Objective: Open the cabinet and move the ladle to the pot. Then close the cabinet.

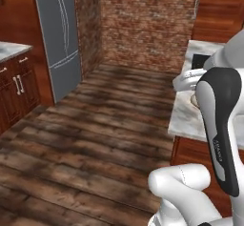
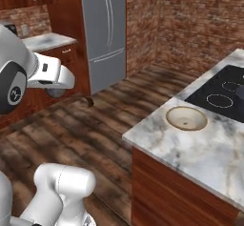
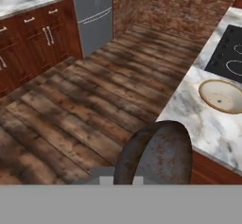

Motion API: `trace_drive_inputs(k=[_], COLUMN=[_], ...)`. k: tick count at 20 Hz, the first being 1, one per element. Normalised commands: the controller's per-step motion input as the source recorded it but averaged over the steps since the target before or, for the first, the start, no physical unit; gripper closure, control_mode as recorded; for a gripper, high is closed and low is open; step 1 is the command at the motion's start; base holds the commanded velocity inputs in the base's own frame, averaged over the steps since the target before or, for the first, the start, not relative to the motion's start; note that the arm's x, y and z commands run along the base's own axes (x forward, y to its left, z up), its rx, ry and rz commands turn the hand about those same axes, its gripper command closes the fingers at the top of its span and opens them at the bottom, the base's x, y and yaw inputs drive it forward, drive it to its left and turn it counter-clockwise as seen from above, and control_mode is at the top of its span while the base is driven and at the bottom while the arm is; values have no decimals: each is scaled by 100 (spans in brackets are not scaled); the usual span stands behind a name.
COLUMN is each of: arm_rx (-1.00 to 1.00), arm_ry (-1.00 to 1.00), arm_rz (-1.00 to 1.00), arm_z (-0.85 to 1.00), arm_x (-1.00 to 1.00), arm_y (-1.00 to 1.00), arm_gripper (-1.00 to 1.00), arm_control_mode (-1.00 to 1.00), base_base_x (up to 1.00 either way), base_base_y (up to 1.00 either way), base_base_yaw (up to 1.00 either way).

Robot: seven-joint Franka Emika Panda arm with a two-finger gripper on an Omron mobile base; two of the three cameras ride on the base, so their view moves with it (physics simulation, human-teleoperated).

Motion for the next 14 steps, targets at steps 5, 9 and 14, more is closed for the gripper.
trace_drive_inputs(k=[5,9,14], arm_rx=[0,0,0], arm_ry=[0,0,0], arm_rz=[0,0,0], arm_z=[0,0,0], arm_x=[0,0,0], arm_y=[0,0,0], arm_gripper=[100,100,100], arm_control_mode=[100,100,100], base_base_x=[16,13,14], base_base_y=[69,64,64], base_base_yaw=[-31,-31,-31])
